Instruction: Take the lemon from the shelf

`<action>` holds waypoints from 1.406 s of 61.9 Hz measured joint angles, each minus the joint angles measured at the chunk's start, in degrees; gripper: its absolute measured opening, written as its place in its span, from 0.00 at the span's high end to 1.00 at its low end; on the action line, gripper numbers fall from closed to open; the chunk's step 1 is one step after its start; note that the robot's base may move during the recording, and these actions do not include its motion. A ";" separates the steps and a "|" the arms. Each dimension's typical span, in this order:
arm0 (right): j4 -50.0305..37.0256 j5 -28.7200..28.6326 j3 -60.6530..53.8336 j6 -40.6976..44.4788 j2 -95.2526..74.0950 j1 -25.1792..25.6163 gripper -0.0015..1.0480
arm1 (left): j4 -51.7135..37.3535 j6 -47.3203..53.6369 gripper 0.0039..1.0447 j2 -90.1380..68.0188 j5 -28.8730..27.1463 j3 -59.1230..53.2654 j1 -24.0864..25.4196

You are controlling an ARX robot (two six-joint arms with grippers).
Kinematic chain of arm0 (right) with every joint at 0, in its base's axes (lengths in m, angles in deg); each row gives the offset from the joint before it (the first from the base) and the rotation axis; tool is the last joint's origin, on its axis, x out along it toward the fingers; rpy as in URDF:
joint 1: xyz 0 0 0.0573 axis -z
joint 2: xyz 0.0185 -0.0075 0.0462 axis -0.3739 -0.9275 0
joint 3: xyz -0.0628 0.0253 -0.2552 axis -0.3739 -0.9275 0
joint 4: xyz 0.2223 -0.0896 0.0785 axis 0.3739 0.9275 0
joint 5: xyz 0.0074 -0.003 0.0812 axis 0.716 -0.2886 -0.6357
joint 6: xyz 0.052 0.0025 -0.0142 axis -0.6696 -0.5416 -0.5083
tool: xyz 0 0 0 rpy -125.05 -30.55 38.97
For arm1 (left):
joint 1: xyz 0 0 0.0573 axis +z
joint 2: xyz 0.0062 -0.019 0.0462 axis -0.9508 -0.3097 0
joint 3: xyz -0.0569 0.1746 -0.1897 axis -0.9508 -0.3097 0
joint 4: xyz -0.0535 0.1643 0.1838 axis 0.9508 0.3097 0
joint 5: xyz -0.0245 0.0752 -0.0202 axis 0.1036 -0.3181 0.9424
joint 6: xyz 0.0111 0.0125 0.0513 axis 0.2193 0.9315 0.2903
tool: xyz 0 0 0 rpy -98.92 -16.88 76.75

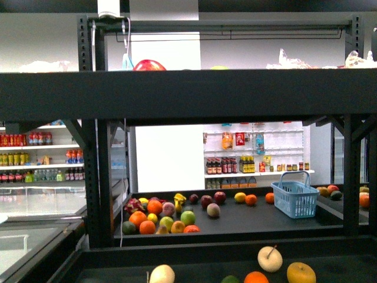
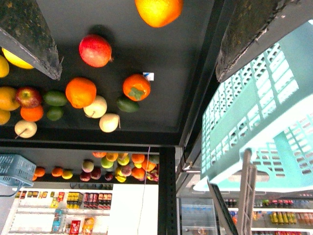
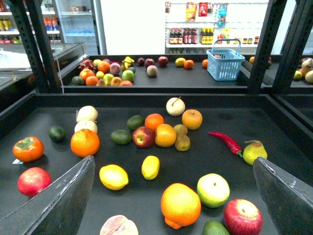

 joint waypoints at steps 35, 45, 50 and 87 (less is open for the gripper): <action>0.00 -0.04 0.00 0.00 0.00 0.00 0.07 | 4.50 -22.14 0.07 -17.86 14.73 8.66 7.26; 0.00 -0.07 0.00 0.00 0.00 0.00 0.07 | -4.28 -35.71 0.07 -36.48 26.32 22.49 18.12; 0.00 -0.04 0.00 0.00 0.00 0.00 0.07 | -7.58 -44.02 0.07 -45.81 31.76 28.46 24.28; 0.00 -0.04 0.00 -0.02 0.00 0.00 0.07 | -13.64 -67.93 0.07 -92.11 39.19 62.88 37.75</action>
